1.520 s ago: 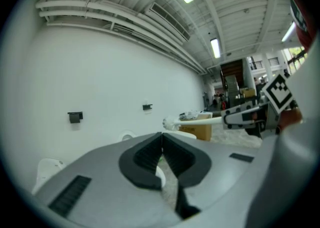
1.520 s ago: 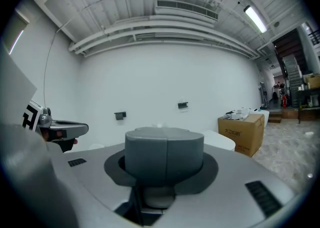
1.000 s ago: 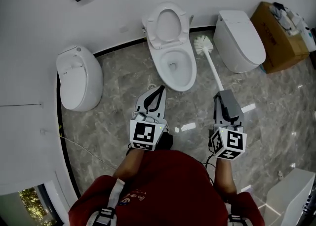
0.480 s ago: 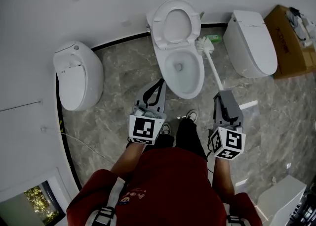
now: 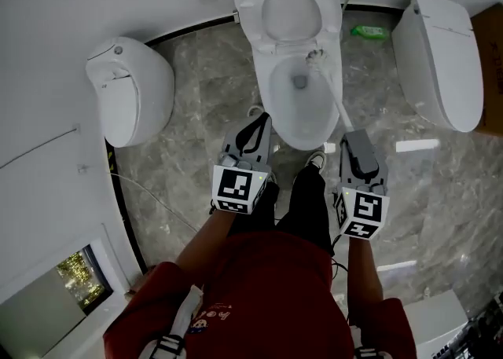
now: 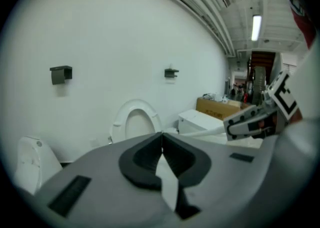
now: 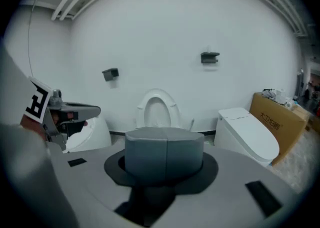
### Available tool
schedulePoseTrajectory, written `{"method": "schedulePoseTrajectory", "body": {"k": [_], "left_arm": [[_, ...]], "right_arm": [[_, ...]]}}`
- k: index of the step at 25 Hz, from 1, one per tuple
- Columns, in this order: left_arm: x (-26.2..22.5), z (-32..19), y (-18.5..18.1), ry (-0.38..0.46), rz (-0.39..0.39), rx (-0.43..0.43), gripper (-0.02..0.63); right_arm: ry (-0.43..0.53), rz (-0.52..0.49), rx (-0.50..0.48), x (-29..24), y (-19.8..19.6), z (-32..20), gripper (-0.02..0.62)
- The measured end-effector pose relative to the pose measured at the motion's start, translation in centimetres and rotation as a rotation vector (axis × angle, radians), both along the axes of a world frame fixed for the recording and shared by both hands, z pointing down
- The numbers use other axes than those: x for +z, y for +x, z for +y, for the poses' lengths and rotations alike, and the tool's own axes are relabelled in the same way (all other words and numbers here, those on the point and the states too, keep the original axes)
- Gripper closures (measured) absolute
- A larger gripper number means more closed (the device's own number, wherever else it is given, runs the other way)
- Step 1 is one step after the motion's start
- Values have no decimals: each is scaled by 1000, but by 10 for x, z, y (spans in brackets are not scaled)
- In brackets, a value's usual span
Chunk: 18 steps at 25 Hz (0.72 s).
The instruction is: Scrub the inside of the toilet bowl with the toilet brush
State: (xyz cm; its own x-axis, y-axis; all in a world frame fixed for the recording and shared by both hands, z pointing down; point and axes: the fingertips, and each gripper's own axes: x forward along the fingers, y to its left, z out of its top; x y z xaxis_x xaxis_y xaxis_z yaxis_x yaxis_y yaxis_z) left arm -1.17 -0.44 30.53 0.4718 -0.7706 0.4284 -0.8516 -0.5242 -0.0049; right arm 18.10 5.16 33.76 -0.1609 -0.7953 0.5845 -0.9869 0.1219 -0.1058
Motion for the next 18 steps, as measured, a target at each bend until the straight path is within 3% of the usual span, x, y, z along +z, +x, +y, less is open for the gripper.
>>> {"method": "schedulePoseTrajectory", "body": {"k": [4,11,15,18], "left_arm": [[65,-6,7,-87,-28,-31,606],[220,-38,-13,-199,-34,-63,606],[280,-40,-23,-240,-27,-50,606],[315,-35,-33,-334,-9,-65,606]], "right_arm": [[-148,57,-88,89,6,-10,449],[-297,145,-152,257,-18,-38,449],[-366,206,-161,337,-32,-47,449],[-398,281,-187,376,-40,-58,451]]}}
